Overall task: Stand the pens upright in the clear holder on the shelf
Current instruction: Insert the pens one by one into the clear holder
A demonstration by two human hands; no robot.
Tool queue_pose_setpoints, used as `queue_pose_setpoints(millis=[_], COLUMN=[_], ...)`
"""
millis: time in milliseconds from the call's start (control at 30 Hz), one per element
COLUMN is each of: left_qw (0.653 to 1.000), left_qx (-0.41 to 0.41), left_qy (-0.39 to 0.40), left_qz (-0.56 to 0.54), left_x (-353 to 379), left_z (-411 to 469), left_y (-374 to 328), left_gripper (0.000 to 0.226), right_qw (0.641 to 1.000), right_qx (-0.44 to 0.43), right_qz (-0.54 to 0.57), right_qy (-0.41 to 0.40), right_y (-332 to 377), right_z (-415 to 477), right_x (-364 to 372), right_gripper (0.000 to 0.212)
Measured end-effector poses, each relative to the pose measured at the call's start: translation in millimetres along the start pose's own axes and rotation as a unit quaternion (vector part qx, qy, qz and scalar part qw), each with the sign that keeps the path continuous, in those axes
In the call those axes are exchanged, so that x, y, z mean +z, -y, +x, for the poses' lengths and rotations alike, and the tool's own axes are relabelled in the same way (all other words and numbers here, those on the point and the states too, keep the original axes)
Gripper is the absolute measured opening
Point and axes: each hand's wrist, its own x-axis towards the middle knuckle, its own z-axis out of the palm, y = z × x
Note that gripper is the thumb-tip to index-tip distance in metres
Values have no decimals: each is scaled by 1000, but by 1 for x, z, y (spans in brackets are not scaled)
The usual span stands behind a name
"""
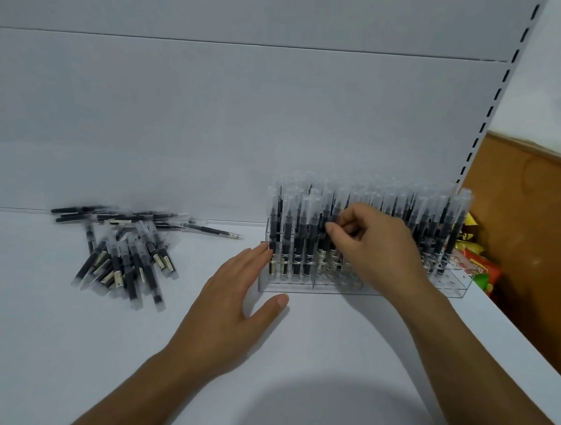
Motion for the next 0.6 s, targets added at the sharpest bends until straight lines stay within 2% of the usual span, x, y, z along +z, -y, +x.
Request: queue_pose_setpoints(millis=[100, 400, 500, 600], left_qw=[1000, 1000, 997, 975], left_qx=[2, 2, -21, -87], left_qy=[0, 5, -5, -66], left_qz=[2, -18, -73, -192], left_x=[1, 0, -1, -8], left_z=[1, 1, 1, 0], left_y=[2, 2, 0, 0], left_gripper=[73, 72, 61, 47], right_qw=[999, 996, 997, 998], right_qx=[8, 28, 24, 5], right_qz=[-20, -60, -58, -27], right_qy=[34, 53, 38, 60], right_y=[-3, -2, 0, 16], right_z=[-3, -7, -18, -30], right_x=[4, -3, -9, -6], right_gripper=[13, 18, 21, 15])
